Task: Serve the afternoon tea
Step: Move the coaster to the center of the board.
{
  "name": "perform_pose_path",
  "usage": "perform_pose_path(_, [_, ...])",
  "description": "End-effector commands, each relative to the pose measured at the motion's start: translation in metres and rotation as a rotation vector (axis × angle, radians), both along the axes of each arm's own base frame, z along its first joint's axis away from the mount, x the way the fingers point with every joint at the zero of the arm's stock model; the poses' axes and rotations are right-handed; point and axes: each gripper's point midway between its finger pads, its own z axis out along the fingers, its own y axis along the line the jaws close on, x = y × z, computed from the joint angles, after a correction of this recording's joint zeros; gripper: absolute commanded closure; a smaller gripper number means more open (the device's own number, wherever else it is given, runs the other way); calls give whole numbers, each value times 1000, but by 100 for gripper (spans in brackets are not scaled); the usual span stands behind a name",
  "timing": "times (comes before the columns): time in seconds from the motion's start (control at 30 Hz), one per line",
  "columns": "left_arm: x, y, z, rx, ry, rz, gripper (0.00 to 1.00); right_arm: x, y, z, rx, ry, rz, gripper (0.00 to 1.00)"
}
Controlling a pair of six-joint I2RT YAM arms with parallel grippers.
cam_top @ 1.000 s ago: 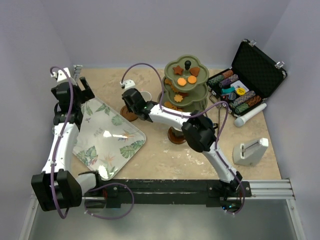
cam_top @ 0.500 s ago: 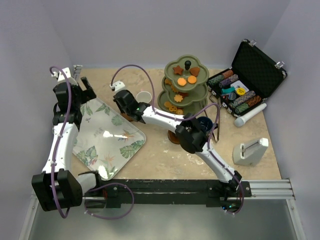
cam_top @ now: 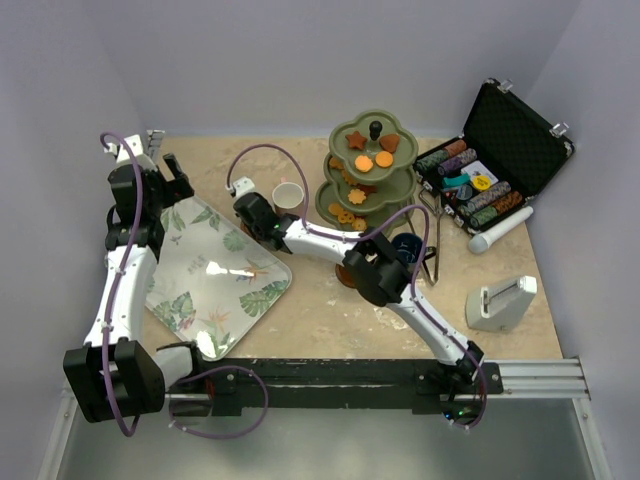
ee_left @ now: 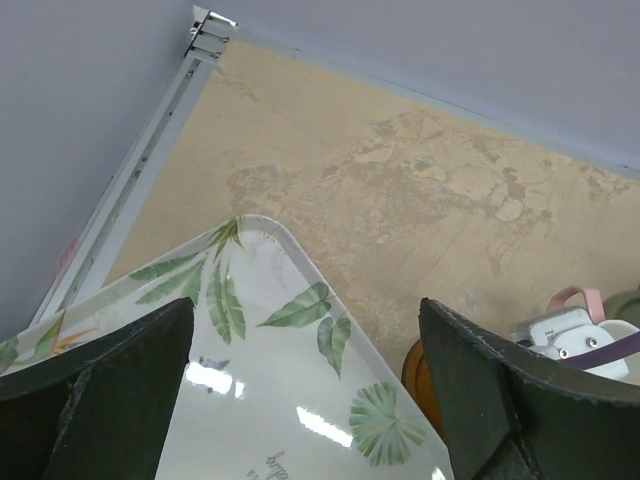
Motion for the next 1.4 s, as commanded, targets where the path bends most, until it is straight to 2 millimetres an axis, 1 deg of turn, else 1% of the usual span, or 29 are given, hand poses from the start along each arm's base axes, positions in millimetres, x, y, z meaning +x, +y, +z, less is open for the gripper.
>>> perform_pose_path(0.0, [6, 0, 24, -7, -78, -3, 2, -10, -3, 12, -26, -1, 21, 80])
perform_pose_path(0.1, [5, 0, 23, -8, -76, -3, 2, -23, -5, 5, -79, 7, 37, 81])
perform_pose_path(0.23, [5, -1, 25, -8, -81, -6, 2, -44, -8, 9, -96, 19, 65, 81])
perform_pose_path(0.47, [4, -3, 27, -11, -92, -14, 2, -71, -27, 7, -106, 99, 41, 82])
perform_pose_path(0.5, [4, -3, 27, -11, -92, -15, 2, -74, -28, 8, -103, 105, 42, 82])
perform_pose_path(0.67, [4, -4, 28, -13, -97, -18, 2, -93, -35, 2, -112, 137, 67, 82])
perform_pose_path(0.77, [3, -3, 27, -13, -94, -16, 2, -100, -38, -7, -106, 163, 80, 83])
perform_pose_path(0.83, [3, -3, 29, -12, -100, -15, 2, -106, -42, -17, -120, 188, 89, 83])
perform_pose_path(0.9, [3, -3, 29, -9, -100, -12, 2, -110, -46, -22, -132, 200, 87, 83])
perform_pose_path(1.17, [2, -3, 29, -9, -102, -14, 2, -128, -60, -22, -121, 226, 76, 84])
perform_pose_path(1.37, [2, -3, 30, -9, -104, -13, 2, -141, -72, -29, -119, 263, 52, 84])
